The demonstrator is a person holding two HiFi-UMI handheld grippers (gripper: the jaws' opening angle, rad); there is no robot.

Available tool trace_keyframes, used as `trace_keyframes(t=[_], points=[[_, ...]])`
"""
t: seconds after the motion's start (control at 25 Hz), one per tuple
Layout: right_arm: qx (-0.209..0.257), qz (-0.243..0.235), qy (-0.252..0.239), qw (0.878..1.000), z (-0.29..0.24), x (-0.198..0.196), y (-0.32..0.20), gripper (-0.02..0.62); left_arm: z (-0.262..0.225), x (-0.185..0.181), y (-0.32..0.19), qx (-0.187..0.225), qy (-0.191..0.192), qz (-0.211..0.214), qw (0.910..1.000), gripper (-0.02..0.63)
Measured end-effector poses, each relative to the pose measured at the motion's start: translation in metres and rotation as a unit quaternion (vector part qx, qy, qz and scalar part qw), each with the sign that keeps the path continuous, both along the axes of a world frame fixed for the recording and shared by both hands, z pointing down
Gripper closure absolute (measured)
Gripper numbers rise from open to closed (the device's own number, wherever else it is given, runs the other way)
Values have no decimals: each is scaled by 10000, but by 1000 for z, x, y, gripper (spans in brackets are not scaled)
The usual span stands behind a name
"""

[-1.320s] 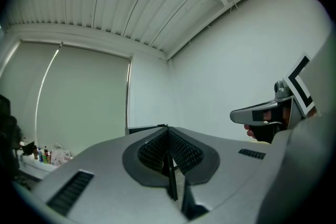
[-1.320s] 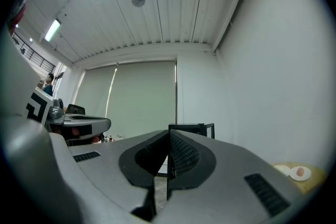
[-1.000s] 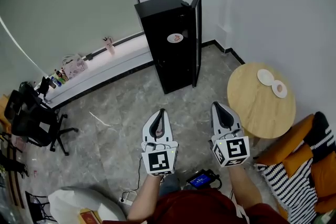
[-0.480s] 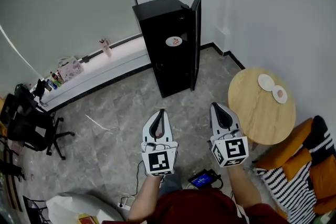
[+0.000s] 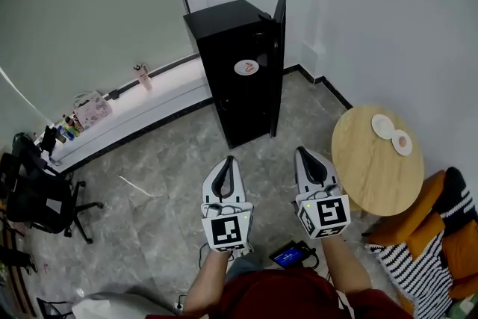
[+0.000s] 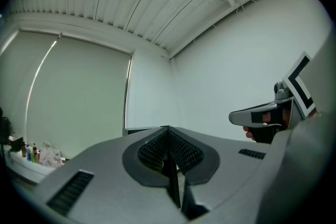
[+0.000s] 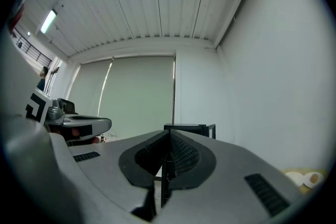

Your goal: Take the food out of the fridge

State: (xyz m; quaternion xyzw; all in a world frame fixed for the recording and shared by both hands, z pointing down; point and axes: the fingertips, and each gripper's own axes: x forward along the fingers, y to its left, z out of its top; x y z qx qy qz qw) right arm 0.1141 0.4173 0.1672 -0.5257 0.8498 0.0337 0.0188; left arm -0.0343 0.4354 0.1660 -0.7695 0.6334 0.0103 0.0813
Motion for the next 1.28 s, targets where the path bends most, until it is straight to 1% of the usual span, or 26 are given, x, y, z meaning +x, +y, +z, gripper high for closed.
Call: trace_keyframes(t=[0.16,0.28,0.36,0.44,0.52,0.64,0.76,0.88,1.08,1.28], points=[[0,72,7,10000,-3,-25,-27,572,-7,-22,-30,163,260,83,9995,594],[-2,105,35,9999,-4,-45,-46,572,-8,-41,-51,177,325,110,9993,594],[-23,125,54,9999,-4,-58,-57,572,-8,-54,-63,141,294,127,9994,594],[-42,156,60,9999,-4,-70,-68,572,-6,-65,-74,43,157,164,9997,594],[-31,182,68,9998,-4,-82,-78,572,-5,-77,-85,28,118,190,9997,594],[25,228,95,9997,-4,-96,-90,572,-9,-92,-100,228,343,186,9990,594],[33,269,74,9996,-2,-107,-99,572,-13,-103,-110,361,478,212,9980,594],[27,302,60,9995,-1,-114,-107,572,-16,-109,-116,453,598,249,9969,594],[-2,323,102,9994,4,-120,-123,572,-10,-112,-133,384,623,284,9969,594],[-44,362,93,9993,15,-111,-147,572,-1,-101,-159,359,561,317,9973,594]])
